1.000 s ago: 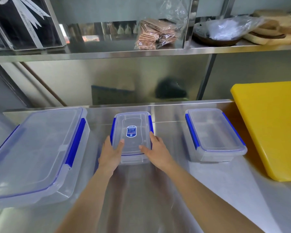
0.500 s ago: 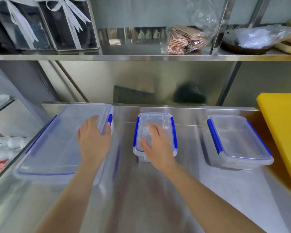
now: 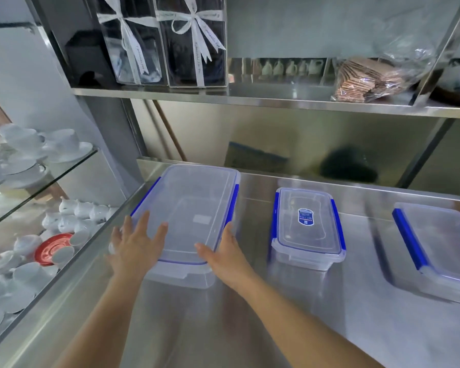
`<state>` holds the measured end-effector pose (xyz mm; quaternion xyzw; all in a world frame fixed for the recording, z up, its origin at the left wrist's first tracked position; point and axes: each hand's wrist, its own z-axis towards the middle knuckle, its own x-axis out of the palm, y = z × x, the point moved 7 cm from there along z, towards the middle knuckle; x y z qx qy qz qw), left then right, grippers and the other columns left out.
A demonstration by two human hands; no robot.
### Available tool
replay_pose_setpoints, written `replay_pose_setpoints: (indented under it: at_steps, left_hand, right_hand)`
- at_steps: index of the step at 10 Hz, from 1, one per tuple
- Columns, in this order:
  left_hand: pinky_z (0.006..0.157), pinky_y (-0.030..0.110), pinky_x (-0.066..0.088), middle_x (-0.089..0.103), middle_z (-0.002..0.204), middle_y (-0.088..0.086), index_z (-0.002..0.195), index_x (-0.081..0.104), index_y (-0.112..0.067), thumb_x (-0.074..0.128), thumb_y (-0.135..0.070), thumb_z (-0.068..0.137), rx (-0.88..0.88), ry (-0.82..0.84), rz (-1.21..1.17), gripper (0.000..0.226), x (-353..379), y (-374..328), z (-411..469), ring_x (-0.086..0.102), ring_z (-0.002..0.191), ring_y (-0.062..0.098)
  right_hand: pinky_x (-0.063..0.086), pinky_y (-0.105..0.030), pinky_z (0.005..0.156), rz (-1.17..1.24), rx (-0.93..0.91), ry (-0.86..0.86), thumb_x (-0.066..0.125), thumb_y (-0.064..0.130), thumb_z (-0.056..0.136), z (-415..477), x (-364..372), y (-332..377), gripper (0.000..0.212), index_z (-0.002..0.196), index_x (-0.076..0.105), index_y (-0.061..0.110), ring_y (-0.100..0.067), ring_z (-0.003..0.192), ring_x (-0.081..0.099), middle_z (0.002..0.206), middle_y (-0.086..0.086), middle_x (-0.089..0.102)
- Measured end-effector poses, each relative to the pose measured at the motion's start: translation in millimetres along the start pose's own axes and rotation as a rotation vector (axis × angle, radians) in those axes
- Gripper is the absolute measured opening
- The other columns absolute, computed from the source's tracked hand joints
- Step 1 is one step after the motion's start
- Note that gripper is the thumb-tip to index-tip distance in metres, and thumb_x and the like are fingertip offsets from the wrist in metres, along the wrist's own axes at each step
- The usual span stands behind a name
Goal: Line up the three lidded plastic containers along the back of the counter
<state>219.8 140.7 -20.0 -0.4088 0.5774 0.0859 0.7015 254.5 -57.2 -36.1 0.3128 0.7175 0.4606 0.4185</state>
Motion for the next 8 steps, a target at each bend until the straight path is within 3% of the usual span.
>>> replay_pose_setpoints:
  at_steps: [3, 5, 6, 7, 8]
  left_hand:
    - [0.112, 0.056, 0.019, 0.015, 0.159, -0.001, 0.142, 0.028, -0.04, 0.037, -0.063, 0.086, -0.002, 0.005, 0.017, 0.061, -1, 4, 6, 0.01, 0.145, 0.026]
    - [0.113, 0.056, 0.016, 0.012, 0.16, 0.001, 0.144, 0.026, -0.037, 0.033, -0.064, 0.087, 0.007, 0.039, 0.051, 0.063, 1, 4, 7, 0.006, 0.146, 0.028]
    - [0.113, 0.06, 0.01, 0.014, 0.16, 0.002, 0.145, 0.024, -0.034, 0.03, -0.065, 0.087, -0.001, 0.076, 0.101, 0.066, -4, 3, 4, 0.008, 0.146, 0.029]
    - [0.116, 0.054, 0.014, 0.028, 0.155, 0.009, 0.145, 0.028, -0.023, 0.034, -0.06, 0.089, 0.097, 0.017, 0.096, 0.067, -19, -17, -4, 0.022, 0.143, 0.03]
    - [0.114, 0.049, 0.024, 0.042, 0.147, 0.014, 0.143, 0.033, -0.016, 0.038, -0.055, 0.09, 0.245, -0.026, -0.006, 0.066, -39, -57, -20, 0.036, 0.136, 0.034]
  right_hand:
    - [0.037, -0.042, 0.109, -0.014, -0.023, -0.002, 0.054, 0.039, 0.09, 9, 2, 7, 0.082, 0.148, 0.001, 0.016, -0.023, 0.134, 0.036, 0.154, -0.001, 0.023]
    - [0.036, -0.046, 0.11, -0.071, 0.032, 0.008, 0.051, 0.047, 0.089, 10, 1, 5, 0.083, 0.148, -0.001, 0.02, -0.024, 0.139, 0.03, 0.157, -0.001, 0.015]
    - [0.037, -0.045, 0.108, -0.111, 0.032, -0.001, 0.051, 0.049, 0.089, 1, -16, 14, 0.076, 0.148, 0.011, 0.021, -0.023, 0.135, 0.036, 0.155, 0.0, 0.024]
    - [0.05, -0.024, 0.08, -0.158, -0.027, 0.02, 0.055, 0.043, 0.089, -16, -48, 34, 0.05, 0.132, 0.04, 0.021, -0.008, 0.103, 0.055, 0.125, 0.007, 0.054]
    - [0.047, -0.022, 0.072, -0.244, -0.091, -0.029, 0.057, 0.041, 0.088, -48, -89, 54, 0.047, 0.128, 0.048, 0.018, -0.004, 0.085, 0.057, 0.101, 0.013, 0.059]
